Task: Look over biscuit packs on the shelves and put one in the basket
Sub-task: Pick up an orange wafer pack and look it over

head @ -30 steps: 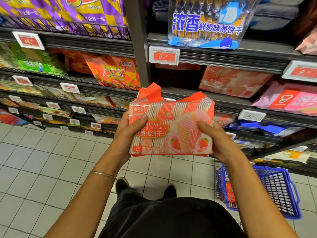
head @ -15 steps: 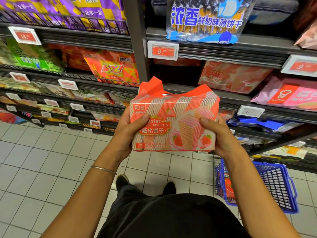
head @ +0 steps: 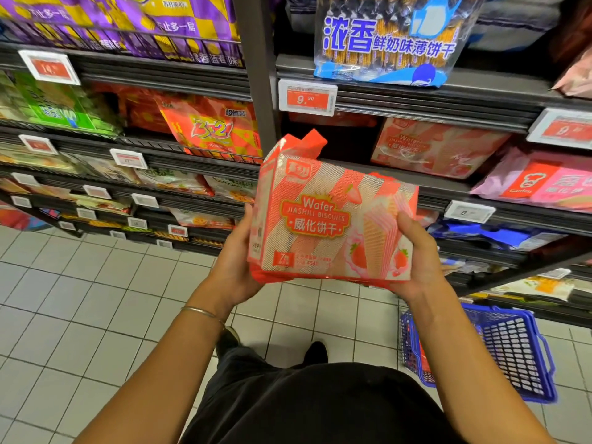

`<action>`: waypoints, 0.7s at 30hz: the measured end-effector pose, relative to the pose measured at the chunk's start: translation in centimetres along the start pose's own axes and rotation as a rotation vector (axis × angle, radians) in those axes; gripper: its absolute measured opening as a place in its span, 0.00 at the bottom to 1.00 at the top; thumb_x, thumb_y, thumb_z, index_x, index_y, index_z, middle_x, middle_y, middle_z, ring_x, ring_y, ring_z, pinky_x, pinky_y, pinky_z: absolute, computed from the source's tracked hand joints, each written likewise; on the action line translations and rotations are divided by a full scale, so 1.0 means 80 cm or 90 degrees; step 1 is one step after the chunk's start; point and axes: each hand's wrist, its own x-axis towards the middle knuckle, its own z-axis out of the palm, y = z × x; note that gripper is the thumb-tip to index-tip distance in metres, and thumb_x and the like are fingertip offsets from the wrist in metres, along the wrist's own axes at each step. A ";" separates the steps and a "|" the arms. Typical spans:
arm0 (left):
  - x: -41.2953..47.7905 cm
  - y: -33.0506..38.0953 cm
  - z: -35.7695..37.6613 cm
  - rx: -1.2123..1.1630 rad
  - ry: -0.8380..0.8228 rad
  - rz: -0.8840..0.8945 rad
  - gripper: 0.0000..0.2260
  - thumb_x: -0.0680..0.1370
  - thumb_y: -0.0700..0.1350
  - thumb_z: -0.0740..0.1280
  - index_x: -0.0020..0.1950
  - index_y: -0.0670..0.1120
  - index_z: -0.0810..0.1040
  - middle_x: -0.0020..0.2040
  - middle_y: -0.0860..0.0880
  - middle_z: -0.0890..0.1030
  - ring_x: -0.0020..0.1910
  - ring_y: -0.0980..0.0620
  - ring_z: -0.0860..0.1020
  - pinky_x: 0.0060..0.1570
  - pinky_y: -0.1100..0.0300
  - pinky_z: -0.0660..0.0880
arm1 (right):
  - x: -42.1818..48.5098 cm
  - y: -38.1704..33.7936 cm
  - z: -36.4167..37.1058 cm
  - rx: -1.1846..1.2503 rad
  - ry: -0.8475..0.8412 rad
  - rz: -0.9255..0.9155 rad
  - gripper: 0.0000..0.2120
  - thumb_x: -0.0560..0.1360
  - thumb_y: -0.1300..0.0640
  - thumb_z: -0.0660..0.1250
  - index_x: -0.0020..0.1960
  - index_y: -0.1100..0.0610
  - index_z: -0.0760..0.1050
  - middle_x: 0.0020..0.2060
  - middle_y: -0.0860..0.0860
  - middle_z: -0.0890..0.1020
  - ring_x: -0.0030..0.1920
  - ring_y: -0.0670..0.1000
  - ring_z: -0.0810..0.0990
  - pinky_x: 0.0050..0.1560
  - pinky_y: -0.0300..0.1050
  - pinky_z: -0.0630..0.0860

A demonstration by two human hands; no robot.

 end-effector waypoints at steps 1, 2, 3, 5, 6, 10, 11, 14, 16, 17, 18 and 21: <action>0.002 -0.010 0.001 0.001 0.004 -0.027 0.23 0.85 0.59 0.58 0.73 0.48 0.77 0.73 0.38 0.77 0.69 0.34 0.77 0.67 0.32 0.73 | 0.001 0.003 0.002 0.014 0.006 0.016 0.19 0.61 0.47 0.79 0.50 0.54 0.89 0.51 0.56 0.88 0.51 0.58 0.88 0.46 0.57 0.84; 0.003 -0.020 0.003 0.010 0.013 -0.057 0.22 0.85 0.55 0.58 0.75 0.47 0.74 0.73 0.38 0.77 0.68 0.33 0.78 0.68 0.31 0.72 | 0.002 0.007 0.006 0.017 0.003 0.029 0.22 0.60 0.46 0.81 0.51 0.54 0.89 0.52 0.57 0.88 0.51 0.59 0.88 0.46 0.58 0.84; 0.004 -0.029 0.006 0.014 0.011 -0.086 0.21 0.86 0.53 0.57 0.77 0.46 0.72 0.73 0.38 0.77 0.69 0.32 0.78 0.68 0.31 0.72 | 0.002 0.009 0.010 0.014 -0.006 0.040 0.24 0.58 0.46 0.83 0.52 0.53 0.89 0.53 0.57 0.88 0.51 0.59 0.88 0.46 0.58 0.84; 0.006 -0.039 0.015 -0.021 -0.037 -0.127 0.26 0.83 0.51 0.65 0.80 0.46 0.68 0.75 0.38 0.75 0.73 0.31 0.73 0.73 0.30 0.66 | 0.003 0.012 0.017 0.004 -0.026 0.061 0.30 0.55 0.46 0.88 0.54 0.54 0.88 0.55 0.57 0.87 0.53 0.60 0.87 0.48 0.60 0.84; 0.006 -0.040 0.019 -0.055 -0.065 -0.129 0.33 0.78 0.51 0.72 0.81 0.45 0.67 0.76 0.37 0.73 0.76 0.31 0.70 0.76 0.30 0.61 | 0.004 0.013 0.019 0.001 -0.036 0.075 0.31 0.55 0.45 0.88 0.56 0.54 0.88 0.56 0.58 0.87 0.54 0.60 0.87 0.50 0.60 0.83; 0.005 -0.035 0.025 -0.126 -0.192 -0.116 0.46 0.71 0.56 0.78 0.83 0.44 0.62 0.80 0.36 0.67 0.79 0.29 0.62 0.79 0.29 0.51 | 0.006 0.018 0.022 -0.032 -0.060 0.118 0.33 0.62 0.43 0.86 0.63 0.53 0.85 0.63 0.59 0.84 0.61 0.61 0.85 0.56 0.60 0.82; 0.005 -0.035 0.021 -0.150 -0.211 -0.118 0.47 0.70 0.55 0.79 0.83 0.44 0.62 0.81 0.35 0.65 0.80 0.28 0.61 0.79 0.29 0.50 | 0.006 0.018 0.024 -0.061 -0.058 0.113 0.32 0.63 0.42 0.85 0.64 0.53 0.84 0.64 0.58 0.84 0.62 0.61 0.84 0.56 0.59 0.82; 0.003 -0.033 0.017 -0.210 -0.237 -0.122 0.46 0.72 0.54 0.78 0.84 0.44 0.59 0.82 0.35 0.62 0.80 0.28 0.58 0.79 0.28 0.47 | 0.010 0.013 0.024 -0.179 -0.019 0.029 0.30 0.69 0.41 0.80 0.68 0.53 0.81 0.65 0.58 0.83 0.64 0.60 0.83 0.56 0.55 0.83; 0.003 -0.032 0.015 -0.232 -0.226 -0.121 0.42 0.75 0.56 0.73 0.84 0.45 0.59 0.82 0.35 0.63 0.80 0.27 0.59 0.79 0.28 0.47 | 0.012 0.010 0.025 -0.199 -0.007 0.005 0.24 0.73 0.45 0.76 0.66 0.52 0.81 0.63 0.57 0.84 0.62 0.59 0.84 0.54 0.54 0.84; 0.004 -0.032 0.014 -0.229 -0.223 -0.119 0.42 0.75 0.56 0.72 0.84 0.45 0.60 0.81 0.35 0.63 0.80 0.27 0.59 0.79 0.28 0.48 | 0.012 0.009 0.026 -0.199 -0.007 0.006 0.22 0.73 0.47 0.76 0.65 0.51 0.81 0.62 0.57 0.85 0.60 0.58 0.85 0.52 0.53 0.84; 0.003 -0.033 0.014 -0.216 -0.223 -0.116 0.42 0.75 0.56 0.74 0.84 0.45 0.61 0.81 0.35 0.64 0.80 0.27 0.60 0.79 0.28 0.48 | 0.011 0.009 0.028 -0.203 -0.006 0.007 0.22 0.72 0.48 0.77 0.64 0.51 0.81 0.61 0.57 0.86 0.59 0.58 0.86 0.51 0.52 0.84; 0.001 -0.034 0.015 -0.188 -0.226 -0.100 0.41 0.75 0.58 0.73 0.83 0.45 0.62 0.80 0.35 0.65 0.79 0.27 0.61 0.78 0.27 0.51 | 0.010 0.012 0.033 -0.259 0.032 0.004 0.28 0.70 0.47 0.78 0.68 0.50 0.77 0.60 0.54 0.86 0.60 0.57 0.86 0.53 0.53 0.84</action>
